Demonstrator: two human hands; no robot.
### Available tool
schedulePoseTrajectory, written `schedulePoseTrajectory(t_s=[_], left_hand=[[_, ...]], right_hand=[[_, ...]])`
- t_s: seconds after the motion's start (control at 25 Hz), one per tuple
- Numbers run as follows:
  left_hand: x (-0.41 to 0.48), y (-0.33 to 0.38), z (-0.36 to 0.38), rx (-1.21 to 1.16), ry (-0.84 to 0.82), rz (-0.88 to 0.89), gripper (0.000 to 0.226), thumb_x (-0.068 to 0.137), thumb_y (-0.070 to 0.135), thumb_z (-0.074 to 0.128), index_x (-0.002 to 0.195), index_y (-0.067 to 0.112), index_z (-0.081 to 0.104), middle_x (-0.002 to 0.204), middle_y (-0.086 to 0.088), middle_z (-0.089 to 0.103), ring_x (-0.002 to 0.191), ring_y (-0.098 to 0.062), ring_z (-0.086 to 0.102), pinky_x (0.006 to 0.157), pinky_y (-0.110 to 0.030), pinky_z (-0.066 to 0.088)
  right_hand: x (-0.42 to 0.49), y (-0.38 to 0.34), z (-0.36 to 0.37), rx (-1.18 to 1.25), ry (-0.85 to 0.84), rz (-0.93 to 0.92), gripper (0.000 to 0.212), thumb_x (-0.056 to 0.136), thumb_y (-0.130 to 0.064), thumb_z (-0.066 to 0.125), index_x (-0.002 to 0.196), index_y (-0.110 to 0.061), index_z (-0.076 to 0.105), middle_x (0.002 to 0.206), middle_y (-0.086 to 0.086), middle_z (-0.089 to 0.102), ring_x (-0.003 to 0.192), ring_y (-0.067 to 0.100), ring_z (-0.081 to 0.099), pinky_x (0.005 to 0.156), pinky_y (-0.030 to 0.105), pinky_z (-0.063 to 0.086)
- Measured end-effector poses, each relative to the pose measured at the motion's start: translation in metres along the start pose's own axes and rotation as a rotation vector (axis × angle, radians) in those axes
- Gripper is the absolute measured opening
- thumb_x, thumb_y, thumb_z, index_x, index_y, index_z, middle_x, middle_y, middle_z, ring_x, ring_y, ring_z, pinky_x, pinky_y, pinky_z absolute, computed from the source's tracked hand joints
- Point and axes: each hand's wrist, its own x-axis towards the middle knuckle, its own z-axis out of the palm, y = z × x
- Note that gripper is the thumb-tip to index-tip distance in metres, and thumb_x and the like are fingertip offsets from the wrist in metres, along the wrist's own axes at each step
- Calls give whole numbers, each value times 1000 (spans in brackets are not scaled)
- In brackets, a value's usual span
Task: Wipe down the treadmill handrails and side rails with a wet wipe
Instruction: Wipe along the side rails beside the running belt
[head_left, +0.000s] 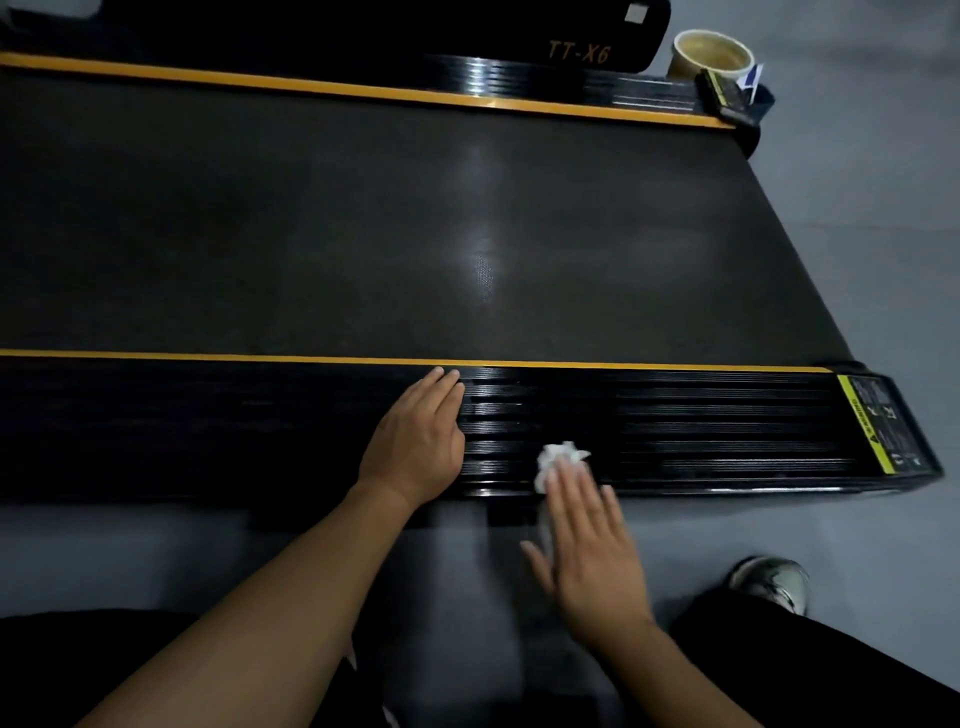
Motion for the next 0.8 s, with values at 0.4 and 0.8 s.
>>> schedulePoseTrajectory(t_s=[0.4,0.8], left_hand=[[-2,0,-3,-26,-7,-2,60,92,25,33,140,-2,59,148,-16,56,144,-29,46,120,-44,38],[-1,2,-4,-1,-55,-8,63,93,27,29,142,0,56,150,-14,55,146,-28,44,121,-42,36]], right_hand=[[42,-2,-12,16,-35,-33,82,103,-65,27,162,-8,24,172,9,14,159,24,12,126,47,18],[43,9,-23,-3,-12,30,84,102,-68,28,154,-4,42,164,14,35,152,30,32,122,47,24]])
